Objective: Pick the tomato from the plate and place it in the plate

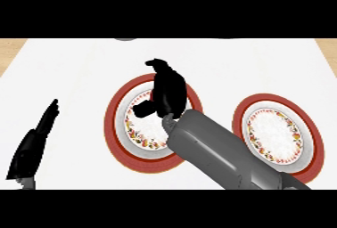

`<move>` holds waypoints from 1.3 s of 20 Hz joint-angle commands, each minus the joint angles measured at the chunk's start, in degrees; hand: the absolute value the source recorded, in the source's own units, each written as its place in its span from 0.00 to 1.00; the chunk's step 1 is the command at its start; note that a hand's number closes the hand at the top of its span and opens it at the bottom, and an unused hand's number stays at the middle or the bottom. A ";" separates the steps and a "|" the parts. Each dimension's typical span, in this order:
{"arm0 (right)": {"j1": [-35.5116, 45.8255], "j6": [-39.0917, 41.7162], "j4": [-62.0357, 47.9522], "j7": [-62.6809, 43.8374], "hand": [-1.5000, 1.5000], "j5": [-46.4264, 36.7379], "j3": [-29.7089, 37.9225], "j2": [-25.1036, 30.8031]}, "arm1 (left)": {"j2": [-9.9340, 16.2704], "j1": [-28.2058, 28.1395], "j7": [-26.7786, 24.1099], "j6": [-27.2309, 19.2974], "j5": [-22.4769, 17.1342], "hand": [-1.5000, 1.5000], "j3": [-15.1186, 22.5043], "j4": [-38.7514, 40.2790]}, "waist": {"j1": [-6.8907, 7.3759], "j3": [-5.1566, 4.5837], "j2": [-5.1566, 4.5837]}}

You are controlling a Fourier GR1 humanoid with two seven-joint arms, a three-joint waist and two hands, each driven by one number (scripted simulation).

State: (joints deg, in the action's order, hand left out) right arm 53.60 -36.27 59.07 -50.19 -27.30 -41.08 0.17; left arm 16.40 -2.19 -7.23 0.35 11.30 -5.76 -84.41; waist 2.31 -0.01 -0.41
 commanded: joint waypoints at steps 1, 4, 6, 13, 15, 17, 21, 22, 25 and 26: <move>-1.21 -11.03 1.97 2.25 0.00 -0.21 2.18 -0.16 | -0.62 -0.99 -0.15 -1.42 0.94 0.50 -0.28 0.19 | -0.97 0.04 0.25; -0.99 -16.61 1.07 0.05 0.00 -3.34 5.58 -0.16 | 1.50 -1.84 0.43 0.86 -0.78 0.50 -1.76 -1.75 | -1.29 0.04 0.49; -5.50 -18.21 3.93 1.65 0.00 -3.36 8.28 0.92 | -0.39 -2.11 -0.05 -1.35 0.44 0.50 -1.15 -1.23 | -2.47 0.06 0.54; -20.70 -19.34 25.07 9.17 0.00 0.24 11.05 6.81 | -1.32 -4.25 -0.24 -1.80 1.43 0.50 -0.54 -2.31 | -3.47 0.09 0.68; -24.99 -17.70 31.35 12.93 0.00 4.01 13.31 12.00 | 1.11 -6.04 0.06 1.43 -1.50 0.50 -2.58 -5.10 | -3.07 0.13 0.72; -31.32 -16.77 37.73 18.92 0.00 8.71 12.93 15.49 | -0.22 -1.34 0.90 -0.93 0.63 0.50 -1.88 -0.98 | -3.65 0.12 0.47; -41.11 -12.67 42.86 30.60 0.00 17.70 15.83 22.44 | -0.48 -3.18 1.17 -0.42 0.50 0.50 -1.98 -2.84 | -2.65 0.13 0.36; -43.03 -11.80 43.47 33.34 0.00 18.82 16.71 22.67 | 0.63 -2.43 1.05 0.86 -0.50 0.50 -2.98 -3.06 | -2.58 0.11 0.39; -46.94 -7.26 42.45 41.50 0.00 25.65 22.31 24.23 | -0.10 -4.19 -2.09 0.81 -0.06 0.50 -2.98 -0.95 | -2.41 0.10 0.31; -47.90 -5.06 47.80 35.86 0.00 22.22 22.25 24.78 | -1.78 -2.00 1.13 -0.54 1.40 0.50 -1.79 -2.29 | -2.57 0.03 0.46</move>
State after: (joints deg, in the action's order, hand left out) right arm 11.62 -46.17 102.09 -18.35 -8.71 -22.57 22.22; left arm 15.37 -5.24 -6.61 -0.08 12.13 -7.52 -87.12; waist -0.37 0.07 0.04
